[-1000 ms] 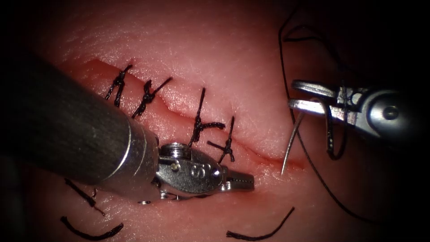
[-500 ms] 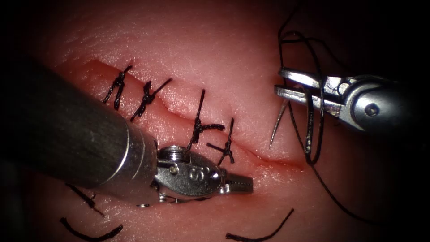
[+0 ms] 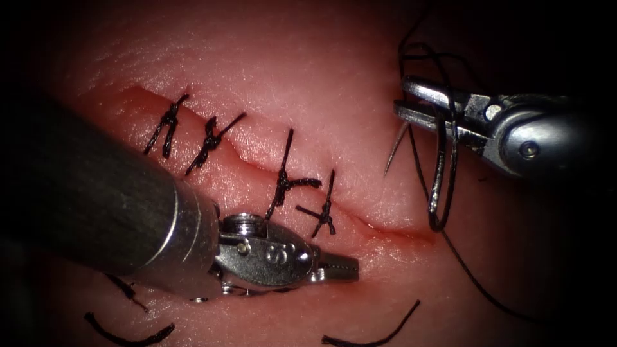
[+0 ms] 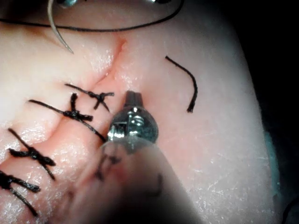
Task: Wound Closure
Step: Use the right gripper to insert the needle through the top of the skin
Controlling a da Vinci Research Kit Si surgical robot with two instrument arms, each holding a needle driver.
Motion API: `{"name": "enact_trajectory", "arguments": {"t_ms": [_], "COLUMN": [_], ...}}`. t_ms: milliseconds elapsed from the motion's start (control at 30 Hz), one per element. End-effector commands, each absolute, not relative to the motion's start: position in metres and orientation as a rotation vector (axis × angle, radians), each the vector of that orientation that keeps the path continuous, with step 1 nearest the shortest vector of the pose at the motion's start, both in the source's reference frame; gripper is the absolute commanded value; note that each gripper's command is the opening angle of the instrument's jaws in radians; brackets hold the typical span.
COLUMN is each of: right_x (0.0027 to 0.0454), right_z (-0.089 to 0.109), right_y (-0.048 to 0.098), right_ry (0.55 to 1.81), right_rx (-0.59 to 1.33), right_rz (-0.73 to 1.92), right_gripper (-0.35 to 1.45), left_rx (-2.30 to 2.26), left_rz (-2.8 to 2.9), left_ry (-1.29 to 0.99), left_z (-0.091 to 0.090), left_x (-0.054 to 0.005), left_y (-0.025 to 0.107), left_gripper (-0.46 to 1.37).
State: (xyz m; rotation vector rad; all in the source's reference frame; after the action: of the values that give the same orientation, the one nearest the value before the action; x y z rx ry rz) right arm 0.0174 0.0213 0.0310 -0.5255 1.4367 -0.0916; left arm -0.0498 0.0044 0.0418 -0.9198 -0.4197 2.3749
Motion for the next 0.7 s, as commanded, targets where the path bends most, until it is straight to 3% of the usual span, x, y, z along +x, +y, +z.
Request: {"name": "enact_trajectory", "arguments": {"t_ms": [33,700], "right_x": [0.0175,0.0186], "right_z": [0.0311,0.0343], "right_y": [0.0213,0.0155], "right_ry": [1.435,1.394], "right_rx": [-0.538,-0.663], "right_rz": [-0.091,-0.200], "right_gripper": [-0.35,-0.35], "left_rx": [-0.924,-0.923], "left_rz": [2.375,2.362], "left_ry": [-0.431,-0.432], "left_z": [0.0418,0.0417], "left_x": [-0.0498,-0.0497], "left_y": [0.0044,0.0046], "left_gripper": [-0.35,-0.35]}}
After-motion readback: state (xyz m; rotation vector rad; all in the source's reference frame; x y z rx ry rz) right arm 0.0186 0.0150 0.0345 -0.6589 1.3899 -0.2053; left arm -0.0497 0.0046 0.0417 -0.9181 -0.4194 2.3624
